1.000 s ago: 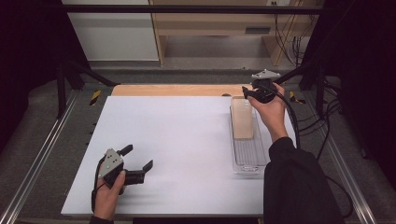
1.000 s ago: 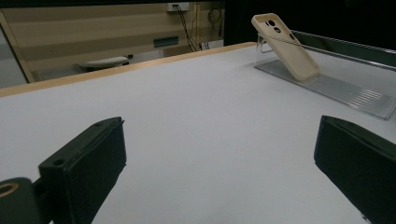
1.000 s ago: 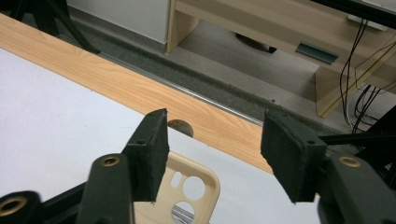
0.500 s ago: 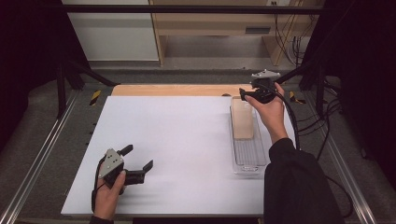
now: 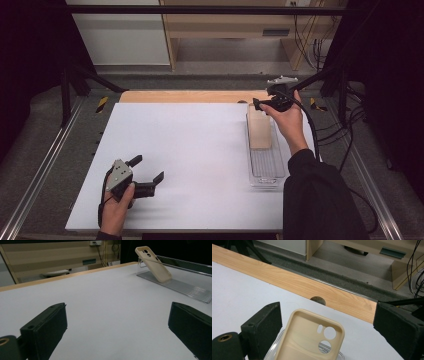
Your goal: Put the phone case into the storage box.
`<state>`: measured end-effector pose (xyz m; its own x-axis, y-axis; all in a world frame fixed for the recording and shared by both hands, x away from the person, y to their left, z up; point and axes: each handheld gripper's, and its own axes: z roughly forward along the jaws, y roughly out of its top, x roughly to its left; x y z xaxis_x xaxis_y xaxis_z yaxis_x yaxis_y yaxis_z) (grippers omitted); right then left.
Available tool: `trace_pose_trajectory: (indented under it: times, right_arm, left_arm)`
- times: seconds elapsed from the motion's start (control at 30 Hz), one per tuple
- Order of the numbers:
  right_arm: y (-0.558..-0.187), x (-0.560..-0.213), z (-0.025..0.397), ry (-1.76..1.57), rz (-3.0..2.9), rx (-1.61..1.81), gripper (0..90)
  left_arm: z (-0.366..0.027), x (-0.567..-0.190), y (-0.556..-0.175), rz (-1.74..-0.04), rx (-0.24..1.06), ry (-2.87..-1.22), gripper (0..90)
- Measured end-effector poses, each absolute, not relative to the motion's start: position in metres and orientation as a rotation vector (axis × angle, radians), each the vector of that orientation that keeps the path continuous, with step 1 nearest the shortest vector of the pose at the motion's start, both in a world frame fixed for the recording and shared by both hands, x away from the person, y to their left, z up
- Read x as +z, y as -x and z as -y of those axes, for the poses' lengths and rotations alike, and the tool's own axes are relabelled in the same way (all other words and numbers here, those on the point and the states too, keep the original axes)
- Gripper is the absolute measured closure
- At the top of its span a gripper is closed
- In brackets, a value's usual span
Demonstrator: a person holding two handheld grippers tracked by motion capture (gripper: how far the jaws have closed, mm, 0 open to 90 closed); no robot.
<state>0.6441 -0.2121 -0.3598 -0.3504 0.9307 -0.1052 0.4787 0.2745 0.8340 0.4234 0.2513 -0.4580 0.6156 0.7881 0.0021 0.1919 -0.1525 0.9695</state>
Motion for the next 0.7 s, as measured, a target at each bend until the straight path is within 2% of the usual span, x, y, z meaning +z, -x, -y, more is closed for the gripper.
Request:
trace_pose_trajectory:
  times: [0.7]
  right_arm:
    - [-0.6408, -0.3576, 0.2062, -1.281, -1.987, 0.96, 5.1]
  left_arm:
    - [-0.2511, -0.4583, -0.4234, -0.818, 0.639, -1.68, 2.1]
